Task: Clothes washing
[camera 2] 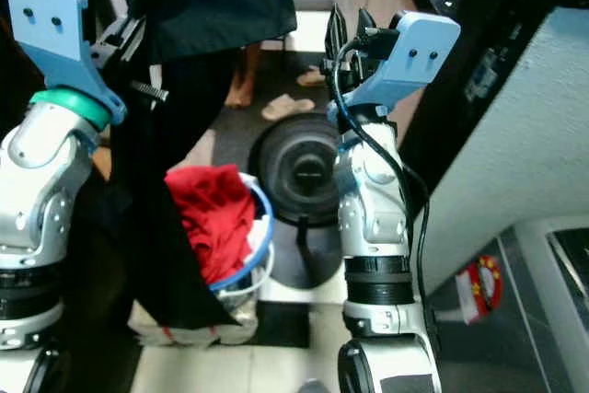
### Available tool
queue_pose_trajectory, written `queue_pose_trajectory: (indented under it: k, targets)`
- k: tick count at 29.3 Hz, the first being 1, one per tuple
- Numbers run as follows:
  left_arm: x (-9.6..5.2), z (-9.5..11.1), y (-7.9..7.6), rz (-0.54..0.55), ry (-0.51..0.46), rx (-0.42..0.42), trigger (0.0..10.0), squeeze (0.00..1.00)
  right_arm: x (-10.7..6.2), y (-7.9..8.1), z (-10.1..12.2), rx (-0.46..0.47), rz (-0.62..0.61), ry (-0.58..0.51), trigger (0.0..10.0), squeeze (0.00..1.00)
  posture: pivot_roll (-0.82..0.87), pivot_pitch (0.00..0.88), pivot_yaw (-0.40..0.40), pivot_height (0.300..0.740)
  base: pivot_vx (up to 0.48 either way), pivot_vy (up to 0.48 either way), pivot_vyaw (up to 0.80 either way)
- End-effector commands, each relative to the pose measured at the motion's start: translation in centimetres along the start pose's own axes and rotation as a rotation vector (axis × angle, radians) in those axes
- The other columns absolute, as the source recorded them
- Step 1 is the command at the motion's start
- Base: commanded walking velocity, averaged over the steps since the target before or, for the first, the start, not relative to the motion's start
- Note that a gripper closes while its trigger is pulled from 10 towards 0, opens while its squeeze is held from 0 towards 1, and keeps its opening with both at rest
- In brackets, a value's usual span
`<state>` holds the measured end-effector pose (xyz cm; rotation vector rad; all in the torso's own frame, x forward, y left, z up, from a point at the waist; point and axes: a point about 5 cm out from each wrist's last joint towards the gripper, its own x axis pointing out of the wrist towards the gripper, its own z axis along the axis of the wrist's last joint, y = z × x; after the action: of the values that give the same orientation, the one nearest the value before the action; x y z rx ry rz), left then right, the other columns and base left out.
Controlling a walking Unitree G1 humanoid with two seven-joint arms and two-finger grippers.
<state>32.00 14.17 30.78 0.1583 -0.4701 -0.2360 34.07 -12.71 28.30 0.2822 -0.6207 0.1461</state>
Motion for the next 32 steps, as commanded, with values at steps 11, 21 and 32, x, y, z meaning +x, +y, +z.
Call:
queue_pose_trajectory:
  k: [11, 21, 32]
  targets:
    - [-0.08, -0.02, 0.03, 0.001, 0.008, 0.004, 10.0, 0.0, 0.02, -0.29, -0.15, 0.014, -0.017, 0.02, 10.0, 0.0, 0.01, 0.0, 0.049, 0.74, 0.0, 0.0, -0.8]
    - [-0.05, -0.03, 0.15, 0.002, 0.012, 0.007, 10.0, 0.0, 0.02, -0.53, -0.03, 0.008, -0.029, 0.014, 10.0, 0.0, 0.01, 0.0, 0.052, 0.74, 0.0, 0.0, -0.48]
    - [-0.06, -0.08, 0.25, 0.002, 0.016, 0.012, 10.0, 0.0, -0.05, -0.24, -0.13, 0.021, -0.021, 0.02, 10.0, 0.0, 0.01, 0.0, 0.056, 0.74, 0.0, 0.0, -0.8]
